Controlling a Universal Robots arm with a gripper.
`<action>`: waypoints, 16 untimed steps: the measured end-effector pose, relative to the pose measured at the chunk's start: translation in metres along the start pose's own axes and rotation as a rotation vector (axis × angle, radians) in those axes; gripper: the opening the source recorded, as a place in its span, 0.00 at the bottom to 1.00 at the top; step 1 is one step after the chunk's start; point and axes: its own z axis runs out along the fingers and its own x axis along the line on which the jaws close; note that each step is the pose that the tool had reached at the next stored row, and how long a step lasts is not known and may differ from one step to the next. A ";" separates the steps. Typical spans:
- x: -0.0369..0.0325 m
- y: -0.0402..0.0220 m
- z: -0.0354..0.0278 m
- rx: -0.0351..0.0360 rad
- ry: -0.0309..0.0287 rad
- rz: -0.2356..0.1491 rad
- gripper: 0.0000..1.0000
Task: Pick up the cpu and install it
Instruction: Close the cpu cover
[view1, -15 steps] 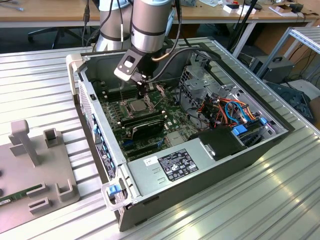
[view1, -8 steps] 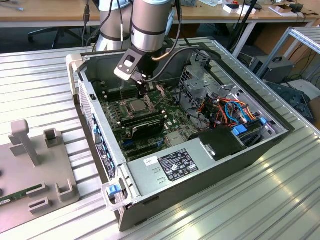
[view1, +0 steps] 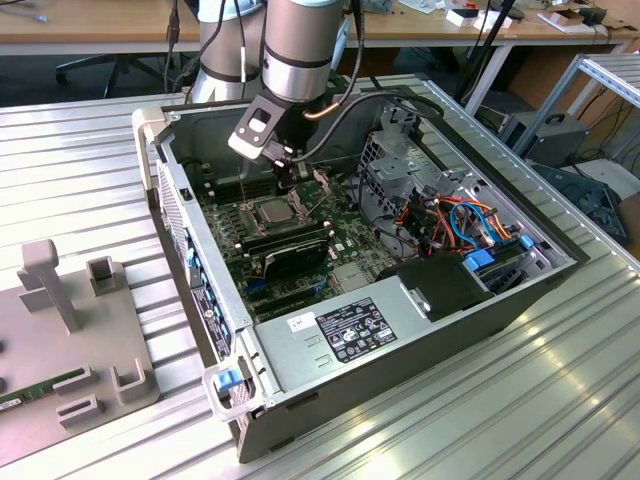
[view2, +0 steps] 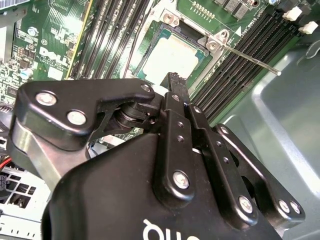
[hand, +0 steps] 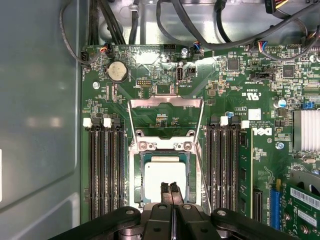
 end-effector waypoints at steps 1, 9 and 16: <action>0.0000 0.0001 -0.0011 0.0000 0.0000 0.000 0.11; 0.0001 0.0002 -0.0044 0.0000 0.0000 0.000 0.11; 0.0001 0.0002 -0.0046 0.0000 0.0001 0.000 0.11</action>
